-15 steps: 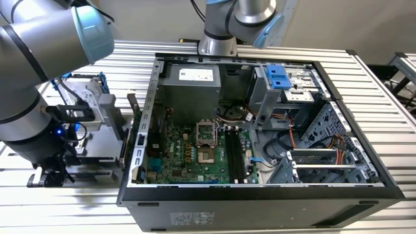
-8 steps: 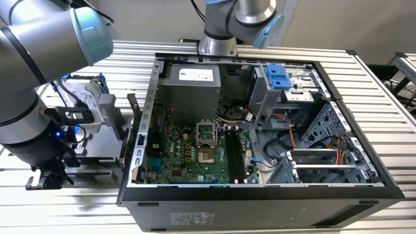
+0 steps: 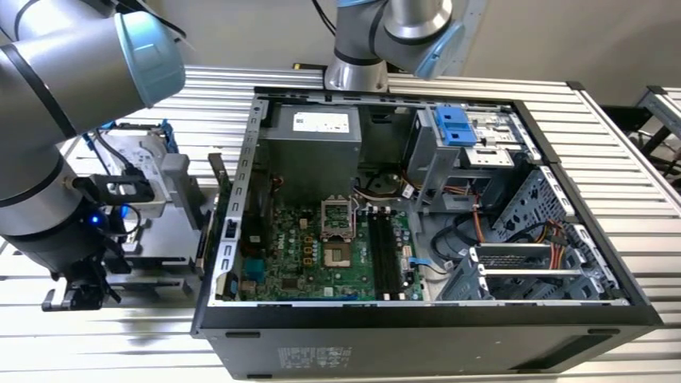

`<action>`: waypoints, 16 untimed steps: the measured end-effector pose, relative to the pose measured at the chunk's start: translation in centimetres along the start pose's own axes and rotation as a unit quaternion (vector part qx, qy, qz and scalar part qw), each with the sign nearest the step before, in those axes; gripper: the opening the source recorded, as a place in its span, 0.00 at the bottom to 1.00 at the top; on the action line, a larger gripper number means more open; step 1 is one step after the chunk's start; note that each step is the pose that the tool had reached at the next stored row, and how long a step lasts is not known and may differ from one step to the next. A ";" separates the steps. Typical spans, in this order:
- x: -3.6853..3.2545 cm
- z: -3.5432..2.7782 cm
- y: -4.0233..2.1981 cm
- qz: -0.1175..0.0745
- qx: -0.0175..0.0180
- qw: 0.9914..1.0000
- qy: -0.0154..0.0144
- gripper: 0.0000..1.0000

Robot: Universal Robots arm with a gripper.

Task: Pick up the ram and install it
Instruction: 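Pick up the ram and move it above insertion slot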

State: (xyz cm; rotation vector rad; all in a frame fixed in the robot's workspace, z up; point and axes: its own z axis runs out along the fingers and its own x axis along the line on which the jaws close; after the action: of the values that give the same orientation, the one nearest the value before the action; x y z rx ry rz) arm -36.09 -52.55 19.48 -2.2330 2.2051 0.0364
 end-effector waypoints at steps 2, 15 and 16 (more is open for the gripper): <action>0.00 0.00 0.00 0.000 0.000 1.000 0.000 0.00; 0.00 0.00 0.00 -0.003 0.000 1.000 0.000 0.00; 0.00 0.00 0.00 -0.003 0.000 1.000 0.000 0.00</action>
State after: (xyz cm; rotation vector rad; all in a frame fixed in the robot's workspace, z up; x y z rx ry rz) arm -36.10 -52.55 19.48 -2.2390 2.1991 0.0364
